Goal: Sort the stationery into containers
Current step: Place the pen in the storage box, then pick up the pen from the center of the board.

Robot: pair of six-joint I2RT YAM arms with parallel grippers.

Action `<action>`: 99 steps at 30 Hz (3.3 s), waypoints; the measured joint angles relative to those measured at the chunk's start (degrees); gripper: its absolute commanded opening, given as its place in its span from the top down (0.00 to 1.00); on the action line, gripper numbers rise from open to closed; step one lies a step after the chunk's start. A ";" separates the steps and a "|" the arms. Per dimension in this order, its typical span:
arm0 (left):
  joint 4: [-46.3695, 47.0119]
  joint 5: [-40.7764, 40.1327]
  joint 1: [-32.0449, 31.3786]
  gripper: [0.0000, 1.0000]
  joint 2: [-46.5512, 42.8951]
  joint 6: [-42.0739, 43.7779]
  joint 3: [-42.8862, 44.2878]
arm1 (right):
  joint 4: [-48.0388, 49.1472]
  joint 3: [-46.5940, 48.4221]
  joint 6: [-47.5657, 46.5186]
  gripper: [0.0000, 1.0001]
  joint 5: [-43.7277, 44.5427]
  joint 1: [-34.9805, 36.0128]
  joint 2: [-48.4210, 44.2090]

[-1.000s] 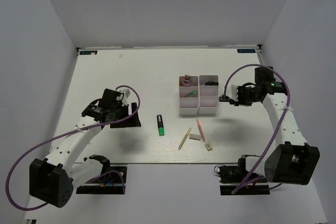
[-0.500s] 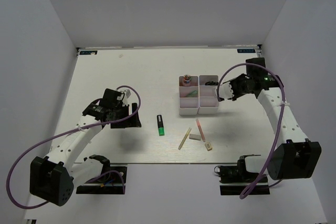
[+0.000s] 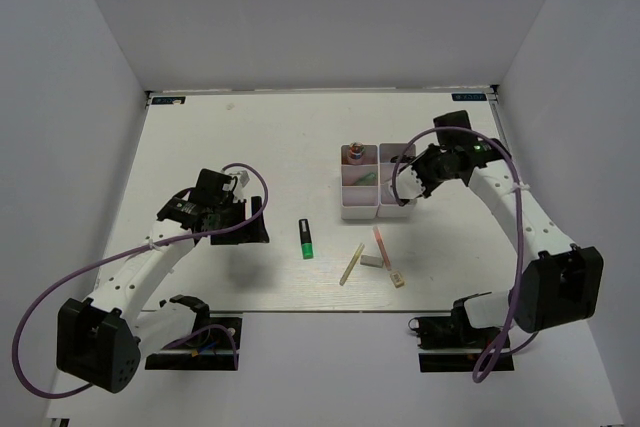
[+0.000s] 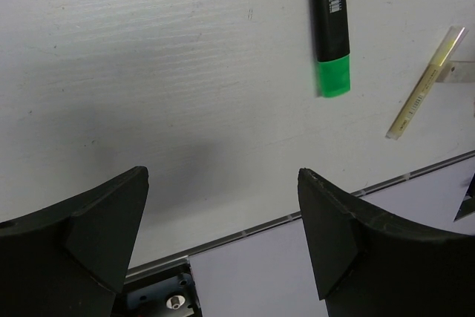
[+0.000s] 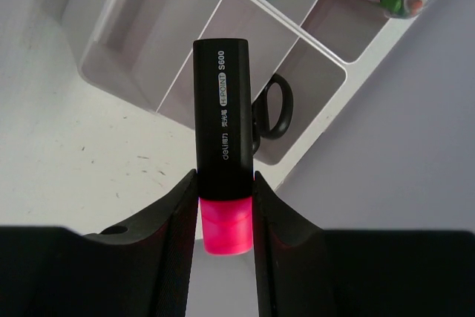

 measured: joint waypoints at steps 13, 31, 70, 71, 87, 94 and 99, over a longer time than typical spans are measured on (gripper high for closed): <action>0.02 0.98 0.00 0.08 0.00 0.15 0.00 | 11.87 -6.40 3.32 1.00 14.78 8.68 2.89; 0.15 1.95 0.00 0.08 0.00 0.15 0.00 | 20.26 -10.80 10.88 0.87 28.79 14.27 4.15; 2.43 2.58 -0.98 0.10 4.50 -6.95 3.34 | -16.13 22.62 88.50 0.59 -6.27 23.37 17.68; 1.77 0.92 -0.68 0.08 2.45 -6.93 3.34 | -16.15 22.75 90.58 0.53 -7.91 23.89 19.54; -2.62 -29.44 6.01 0.02 -20.79 -6.45 -8.68 | 2.01 22.14 122.14 0.26 -1.42 35.17 32.79; -1.38 -29.70 6.78 0.02 -22.32 -6.19 -8.90 | 2.40 34.25 127.36 0.26 11.78 37.27 45.88; -1.33 -29.46 6.80 0.02 -23.10 -5.84 -9.07 | 2.43 35.69 129.74 0.31 16.94 37.64 50.42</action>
